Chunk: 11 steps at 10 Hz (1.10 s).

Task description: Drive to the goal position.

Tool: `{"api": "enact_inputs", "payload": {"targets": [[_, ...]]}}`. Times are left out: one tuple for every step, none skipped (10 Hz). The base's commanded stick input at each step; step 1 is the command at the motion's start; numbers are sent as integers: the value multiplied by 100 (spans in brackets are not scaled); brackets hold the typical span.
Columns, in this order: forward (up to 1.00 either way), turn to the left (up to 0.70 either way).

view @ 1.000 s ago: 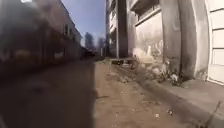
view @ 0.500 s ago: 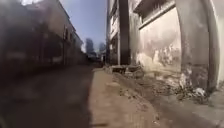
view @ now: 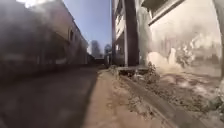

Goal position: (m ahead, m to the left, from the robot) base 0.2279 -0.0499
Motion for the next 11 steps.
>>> {"api": "enact_inputs", "payload": {"targets": [[100, 10], [100, 22], [100, 27], [100, 27], [100, 11], [100, 0], [100, 0], [100, 0], [100, 0], [100, 0], [100, 0]]}}
